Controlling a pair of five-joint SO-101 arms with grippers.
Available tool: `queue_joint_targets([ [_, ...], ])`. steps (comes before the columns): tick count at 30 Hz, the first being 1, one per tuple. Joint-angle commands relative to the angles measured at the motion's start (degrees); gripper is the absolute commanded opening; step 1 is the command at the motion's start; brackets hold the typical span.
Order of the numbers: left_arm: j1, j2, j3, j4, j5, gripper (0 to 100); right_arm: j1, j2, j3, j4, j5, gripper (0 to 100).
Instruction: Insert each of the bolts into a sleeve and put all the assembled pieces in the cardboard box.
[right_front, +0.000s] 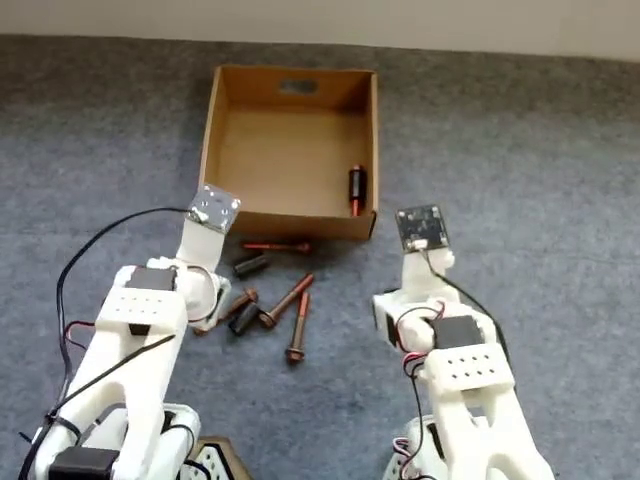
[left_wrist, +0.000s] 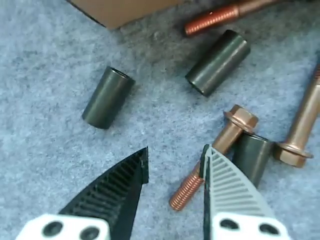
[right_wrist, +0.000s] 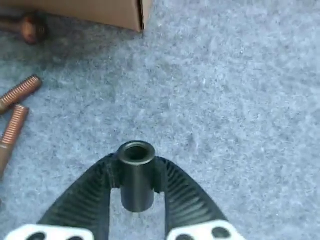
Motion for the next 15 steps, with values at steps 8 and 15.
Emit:
queue_joint_targets([
  [8, 1.0, 0.0, 0.0, 0.6, -4.8, 18, -0.5, -1.4, -0.1, 0.0, -0.5, 0.6],
  [15, 1.2, -0.4, -2.8, 6.6, -5.0, 18, -0.5, -1.4, -0.1, -0.1, -0.4, 0.6],
])
